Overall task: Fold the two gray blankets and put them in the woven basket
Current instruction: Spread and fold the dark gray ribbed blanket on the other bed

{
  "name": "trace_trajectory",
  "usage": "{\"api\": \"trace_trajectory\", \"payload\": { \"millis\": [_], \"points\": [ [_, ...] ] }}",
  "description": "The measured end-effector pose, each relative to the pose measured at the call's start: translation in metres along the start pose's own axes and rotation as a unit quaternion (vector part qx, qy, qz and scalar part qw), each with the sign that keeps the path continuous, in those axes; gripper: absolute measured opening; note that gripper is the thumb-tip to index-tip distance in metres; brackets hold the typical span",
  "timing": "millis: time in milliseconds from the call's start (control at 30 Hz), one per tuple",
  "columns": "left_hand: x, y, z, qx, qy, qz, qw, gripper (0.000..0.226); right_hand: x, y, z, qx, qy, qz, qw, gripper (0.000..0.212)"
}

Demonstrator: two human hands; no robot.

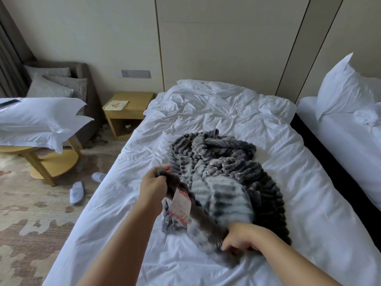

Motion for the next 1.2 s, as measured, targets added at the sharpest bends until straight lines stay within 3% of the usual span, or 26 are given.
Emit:
{"api": "trace_trajectory", "payload": {
  "millis": [100,200,233,300,367,400,433,467,533,567,633,700,767,833,933,1067,1100,1133,1167,1200],
  "points": [
    [0.007,-0.003,0.003,-0.004,-0.107,-0.004,0.994,0.035,0.007,0.000,0.023,-0.133,-0.018,0.057,0.989,0.018],
    [0.012,-0.009,0.009,-0.007,-0.206,0.019,0.978,0.023,0.016,0.013,0.055,-0.227,-0.194,0.125,0.946,0.005],
    [0.015,-0.009,0.011,0.001,-0.205,0.044,0.978,0.023,0.023,0.025,0.070,-0.258,-0.297,0.172,0.903,0.012],
    [0.022,-0.009,0.013,0.013,-0.182,0.102,0.978,0.024,0.039,0.056,0.108,-0.293,-0.484,0.300,0.768,0.026],
    [0.025,-0.009,0.013,0.004,-0.134,0.130,0.982,0.023,0.053,0.094,0.143,-0.278,-0.567,0.439,0.640,0.023],
    [0.026,-0.009,0.014,-0.003,-0.105,0.143,0.984,0.023,0.059,0.109,0.155,-0.256,-0.582,0.487,0.599,0.021],
    [0.027,-0.009,0.014,-0.003,-0.076,0.156,0.985,0.026,0.063,0.116,0.164,-0.235,-0.579,0.511,0.591,0.024],
    [0.029,-0.009,0.011,0.010,-0.050,0.167,0.985,0.030,0.066,0.114,0.167,-0.236,-0.558,0.500,0.619,0.029],
    [0.033,-0.006,0.000,0.058,0.026,0.191,0.980,0.034,0.061,0.091,0.159,-0.279,-0.478,0.391,0.736,0.036],
    [0.035,-0.002,-0.006,0.084,0.079,0.208,0.971,0.033,0.055,0.073,0.147,-0.280,-0.441,0.317,0.791,0.032],
    [0.039,0.007,-0.019,0.126,0.169,0.250,0.945,0.018,0.039,0.033,0.106,-0.208,-0.416,0.171,0.868,0.014],
    [0.040,0.018,-0.028,0.160,0.198,0.282,0.925,0.014,0.024,0.002,0.058,-0.106,-0.424,0.065,0.897,0.011],
    [0.040,0.026,-0.035,0.173,0.201,0.302,0.916,0.021,0.019,-0.022,0.020,-0.030,-0.481,0.028,0.876,0.018],
    [0.036,0.034,-0.044,0.172,0.218,0.326,0.904,0.028,0.025,-0.042,-0.011,0.043,-0.610,0.018,0.791,0.036],
    [0.019,0.040,-0.058,0.190,0.241,0.326,0.894,0.029,0.042,-0.062,-0.024,0.098,-0.800,0.039,0.591,0.058],
    [-0.012,0.037,-0.050,0.212,0.254,0.283,0.900,0.029,0.017,-0.070,0.017,-0.005,-0.947,0.053,0.318,0.043],
    [-0.021,0.033,-0.043,0.210,0.252,0.267,0.906,0.028,0.004,-0.069,0.032,-0.038,-0.958,0.055,0.280,0.032],
    [-0.030,0.026,-0.035,0.202,0.253,0.249,0.913,0.027,-0.006,-0.065,0.047,-0.057,-0.960,0.063,0.266,0.021],
    [-0.039,0.019,-0.026,0.189,0.261,0.232,0.918,0.027,-0.013,-0.060,0.061,-0.064,-0.954,0.075,0.282,0.014],
    [-0.047,0.010,-0.017,0.175,0.275,0.216,0.920,0.027,-0.016,-0.055,0.074,-0.066,-0.941,0.082,0.321,0.015]
  ]
}}
Point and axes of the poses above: each hand's wrist, its own y-axis away from the middle knuckle, its own z-axis out of the back of the hand, x = y × z, the point moved 6 cm from there along -y, towards the middle knuckle, and after that the axes turned 4 degrees about y, right-handed, at the moved point
